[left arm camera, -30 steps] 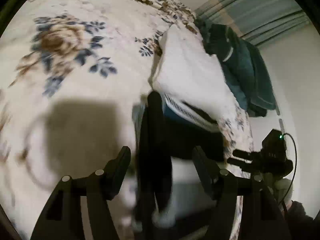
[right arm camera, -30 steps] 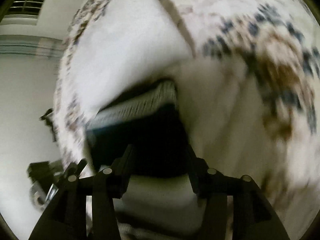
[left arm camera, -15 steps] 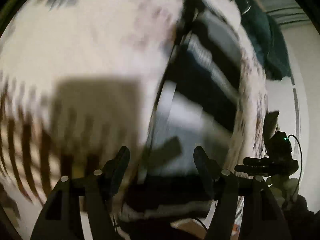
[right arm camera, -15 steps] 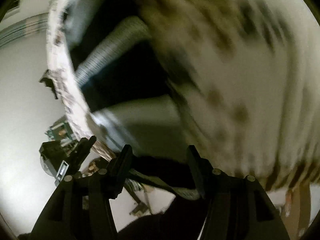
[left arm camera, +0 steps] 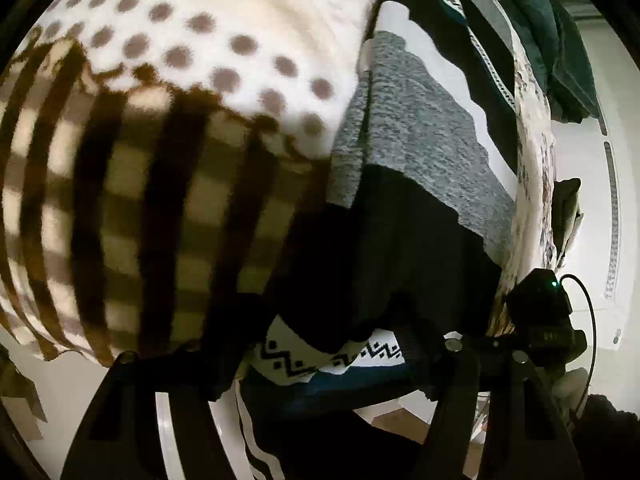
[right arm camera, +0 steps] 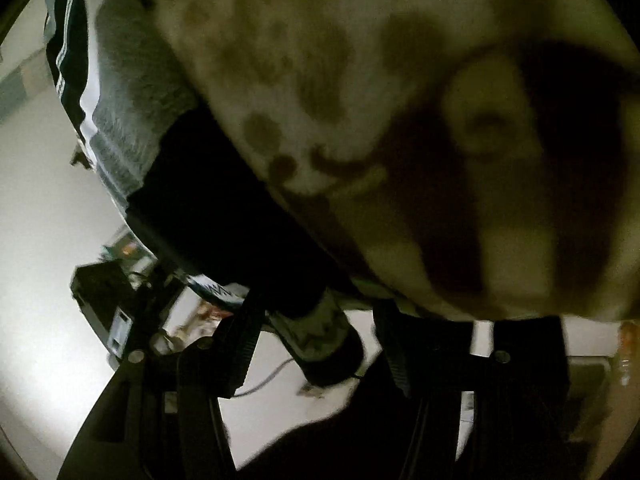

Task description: Fold small clothes

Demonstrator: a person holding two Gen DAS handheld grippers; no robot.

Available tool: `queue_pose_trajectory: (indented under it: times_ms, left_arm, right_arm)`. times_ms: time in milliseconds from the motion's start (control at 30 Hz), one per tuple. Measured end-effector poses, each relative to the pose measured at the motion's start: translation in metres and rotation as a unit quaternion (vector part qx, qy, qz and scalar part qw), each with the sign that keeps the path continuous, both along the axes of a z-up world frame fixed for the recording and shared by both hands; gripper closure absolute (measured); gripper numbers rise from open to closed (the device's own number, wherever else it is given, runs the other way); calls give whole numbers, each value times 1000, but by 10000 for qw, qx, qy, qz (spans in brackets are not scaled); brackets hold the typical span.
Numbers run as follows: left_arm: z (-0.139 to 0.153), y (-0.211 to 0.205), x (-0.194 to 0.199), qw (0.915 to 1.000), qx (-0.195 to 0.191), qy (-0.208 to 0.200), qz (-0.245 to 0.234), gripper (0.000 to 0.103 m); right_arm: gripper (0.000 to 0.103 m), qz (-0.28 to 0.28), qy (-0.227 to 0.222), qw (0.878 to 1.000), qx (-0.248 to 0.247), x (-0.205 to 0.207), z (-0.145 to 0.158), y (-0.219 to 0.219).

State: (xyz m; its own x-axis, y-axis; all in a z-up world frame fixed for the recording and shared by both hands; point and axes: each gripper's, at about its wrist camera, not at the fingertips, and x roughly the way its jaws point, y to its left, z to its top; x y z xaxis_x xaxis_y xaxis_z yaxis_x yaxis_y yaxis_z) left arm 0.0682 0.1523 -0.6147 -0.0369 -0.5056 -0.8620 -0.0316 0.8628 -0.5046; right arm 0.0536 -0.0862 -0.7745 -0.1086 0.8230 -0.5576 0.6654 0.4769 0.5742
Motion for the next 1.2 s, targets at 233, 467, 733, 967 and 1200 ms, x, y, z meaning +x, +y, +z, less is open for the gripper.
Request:
queue_pose_trajectory:
  times_ms: [233,467,733,967,1200]
  left_arm:
    - [11,-8,-23,9994,-184,-299,76,92]
    - [21,-1,-39,9970,-576,-320,402,93]
    - [73,-2,-21,9879,-1174,-757,667,93]
    - [134,-16,40,9711,-1594,-1567,840,93]
    - [156,-46,165,9549,-1743,-2296,715,93]
  right_arm:
    - [91,22,-356,9991,-245,-3,20,19]
    - [92,116,-499,9980,-359,-8,45,10]
    - [92,-186,-1406,9899,-90,8,92,-33]
    - [92,-387,-2201,9745,-196,71,150,-65]
    - [92,-562,-2909,9527,-675,182,201,-97]
